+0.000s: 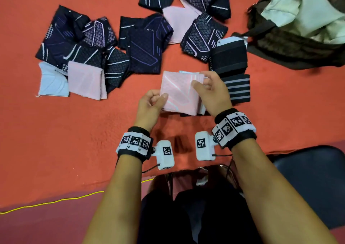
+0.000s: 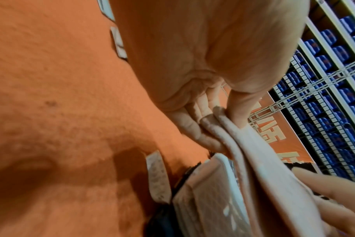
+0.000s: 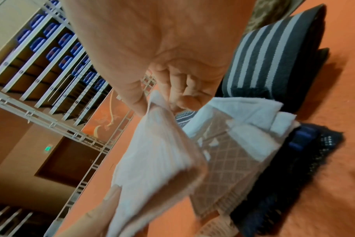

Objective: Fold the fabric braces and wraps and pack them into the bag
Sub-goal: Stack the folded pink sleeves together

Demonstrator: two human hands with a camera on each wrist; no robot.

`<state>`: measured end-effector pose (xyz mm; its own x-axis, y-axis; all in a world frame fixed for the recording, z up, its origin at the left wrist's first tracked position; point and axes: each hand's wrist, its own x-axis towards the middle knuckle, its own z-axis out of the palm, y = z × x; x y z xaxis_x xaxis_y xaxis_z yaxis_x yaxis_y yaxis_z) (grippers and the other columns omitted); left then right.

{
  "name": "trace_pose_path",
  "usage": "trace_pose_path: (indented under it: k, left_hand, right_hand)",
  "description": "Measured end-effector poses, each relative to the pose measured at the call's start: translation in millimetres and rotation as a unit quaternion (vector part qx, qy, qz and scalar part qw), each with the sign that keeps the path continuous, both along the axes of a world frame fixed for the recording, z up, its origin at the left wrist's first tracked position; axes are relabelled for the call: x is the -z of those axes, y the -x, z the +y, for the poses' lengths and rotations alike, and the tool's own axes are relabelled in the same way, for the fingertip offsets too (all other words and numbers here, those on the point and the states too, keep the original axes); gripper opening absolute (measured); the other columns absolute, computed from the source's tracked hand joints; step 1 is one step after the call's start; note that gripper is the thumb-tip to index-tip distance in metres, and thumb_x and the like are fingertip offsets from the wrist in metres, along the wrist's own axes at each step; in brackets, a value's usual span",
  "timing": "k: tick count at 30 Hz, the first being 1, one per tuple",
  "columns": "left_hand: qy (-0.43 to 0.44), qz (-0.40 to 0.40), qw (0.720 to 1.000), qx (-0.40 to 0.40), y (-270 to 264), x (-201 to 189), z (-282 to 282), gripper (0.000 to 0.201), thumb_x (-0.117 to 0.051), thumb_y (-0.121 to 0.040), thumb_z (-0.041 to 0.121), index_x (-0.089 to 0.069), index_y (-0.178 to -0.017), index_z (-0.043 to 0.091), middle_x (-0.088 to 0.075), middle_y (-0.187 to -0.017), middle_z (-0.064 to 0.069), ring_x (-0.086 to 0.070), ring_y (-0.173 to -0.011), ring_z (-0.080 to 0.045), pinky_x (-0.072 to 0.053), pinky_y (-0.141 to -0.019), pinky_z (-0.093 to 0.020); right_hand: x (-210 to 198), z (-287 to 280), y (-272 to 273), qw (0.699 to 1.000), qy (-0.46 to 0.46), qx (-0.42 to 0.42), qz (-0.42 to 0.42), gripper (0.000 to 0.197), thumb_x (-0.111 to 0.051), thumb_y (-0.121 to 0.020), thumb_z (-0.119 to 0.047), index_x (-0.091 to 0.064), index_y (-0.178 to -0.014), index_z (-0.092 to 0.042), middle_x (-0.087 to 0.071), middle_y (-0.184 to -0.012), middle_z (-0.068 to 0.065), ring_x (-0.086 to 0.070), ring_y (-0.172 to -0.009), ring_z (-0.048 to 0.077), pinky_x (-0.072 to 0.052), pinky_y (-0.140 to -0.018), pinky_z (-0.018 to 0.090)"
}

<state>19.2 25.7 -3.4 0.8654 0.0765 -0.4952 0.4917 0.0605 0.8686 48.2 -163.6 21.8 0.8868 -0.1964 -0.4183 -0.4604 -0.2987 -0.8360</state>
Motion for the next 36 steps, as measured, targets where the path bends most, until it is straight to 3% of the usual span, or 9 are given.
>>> trace_pose_path:
  k: [3, 5, 8, 12, 16, 20, 24, 29, 36]
  left_hand:
    - [0.013, 0.009, 0.999, -0.033, -6, 6, -18, 0.009, -0.059, -0.098, 0.006, -0.057, -0.093, 0.014, -0.07, -0.069, 0.005, -0.065, -0.063, -0.009, -0.055, -0.063, -0.025]
    - [0.017, 0.018, 0.999, -0.042, -8, 8, -29, 0.012, -0.058, -0.098, 0.006, -0.055, -0.092, 0.016, -0.07, -0.066, 0.006, -0.066, -0.062, -0.008, -0.056, -0.065, -0.029]
    - [0.01, 0.027, 0.999, -0.035, -11, 11, -38, 0.012, -0.059, -0.098, 0.006, -0.056, -0.093, 0.016, -0.069, -0.066, 0.006, -0.065, -0.063, -0.009, -0.055, -0.068, -0.032]
    - [0.005, 0.029, 0.999, -0.018, -13, 14, -40, 0.012, -0.069, -0.09, 0.012, -0.063, -0.098, 0.018, -0.065, -0.079, -0.005, -0.062, -0.075, -0.019, -0.053, -0.076, -0.035]
    - [-0.039, 0.031, 0.999, -0.007, -12, 17, -43, 0.012, -0.07, -0.09, 0.008, -0.064, -0.095, 0.017, -0.06, -0.079, 0.003, -0.057, -0.071, -0.006, -0.05, -0.071, -0.018]
    - [-0.061, 0.02, 0.998, -0.001, -11, 23, -39, 0.013, -0.069, -0.09, 0.008, -0.065, -0.095, 0.018, -0.062, -0.083, 0.005, -0.056, -0.077, -0.007, -0.048, -0.072, -0.018]
    - [-0.042, 0.027, 0.999, 0.01, -12, 22, -36, 0.011, -0.068, -0.091, 0.007, -0.063, -0.099, 0.014, -0.063, -0.075, 0.006, -0.061, -0.067, -0.003, -0.051, -0.066, -0.019]
    - [-0.034, 0.022, 0.999, 0.029, -15, 19, -35, 0.013, -0.065, -0.093, 0.007, -0.065, -0.096, 0.02, -0.065, -0.072, 0.006, -0.061, -0.065, -0.005, -0.051, -0.065, -0.021]
    - [-0.013, 0.008, 1.0, 0.016, -16, 14, -40, 0.012, -0.064, -0.094, 0.005, -0.064, -0.095, 0.017, -0.067, -0.063, 0.013, -0.062, -0.061, -0.002, -0.052, -0.059, -0.019]
  right_hand:
    - [5, -11, 4, 0.999, 0.013, 0.01, 0.038, 0.037, -0.063, -0.087, -0.041, -0.057, -0.118, -0.021, -0.064, -0.092, -0.007, -0.066, -0.095, 0.023, -0.052, -0.094, 0.046]
    - [10, -18, 7, 0.997, 0.035, -0.012, 0.06, 0.04, -0.061, -0.092, -0.037, -0.056, -0.125, -0.015, -0.062, -0.09, -0.008, -0.065, -0.1, 0.026, -0.05, -0.094, 0.04]
    - [14, -24, 9, 0.994, 0.079, -0.048, 0.06, 0.032, -0.065, -0.094, -0.027, -0.06, -0.12, -0.009, -0.067, -0.096, 0.001, -0.063, -0.096, 0.023, -0.045, -0.082, 0.028]
    - [18, -31, 8, 0.994, 0.085, -0.039, 0.06, 0.028, -0.069, -0.09, -0.022, -0.062, -0.113, -0.006, -0.063, -0.094, 0.002, -0.06, -0.089, 0.019, -0.051, -0.083, 0.034]
    - [21, -36, 9, 0.991, 0.097, -0.027, 0.085, 0.022, -0.072, -0.087, -0.022, -0.063, -0.104, -0.011, -0.064, -0.089, -0.001, -0.063, -0.09, 0.02, -0.053, -0.086, 0.038]
    - [23, -37, 11, 0.99, 0.117, -0.034, 0.075, 0.015, -0.067, -0.091, -0.028, -0.066, -0.101, -0.017, -0.067, -0.095, -0.004, -0.061, -0.09, 0.013, -0.048, -0.084, 0.028]
    - [27, -38, 11, 0.993, 0.078, -0.029, 0.078, 0.006, -0.062, -0.093, -0.027, -0.061, -0.088, -0.023, -0.069, -0.09, -0.003, -0.068, -0.085, 0.022, -0.058, -0.083, 0.046]
    - [32, -34, 10, 0.994, 0.041, -0.043, 0.091, 0.012, -0.063, -0.089, -0.032, -0.057, -0.081, -0.025, -0.07, -0.088, 0.003, -0.067, -0.085, 0.029, -0.055, -0.085, 0.052]
    - [27, -42, 1, 0.998, 0.041, 0.016, 0.039, 0.014, -0.069, -0.09, -0.026, -0.059, -0.083, -0.022, -0.062, -0.08, -0.005, -0.06, -0.079, 0.015, -0.049, -0.078, 0.029]
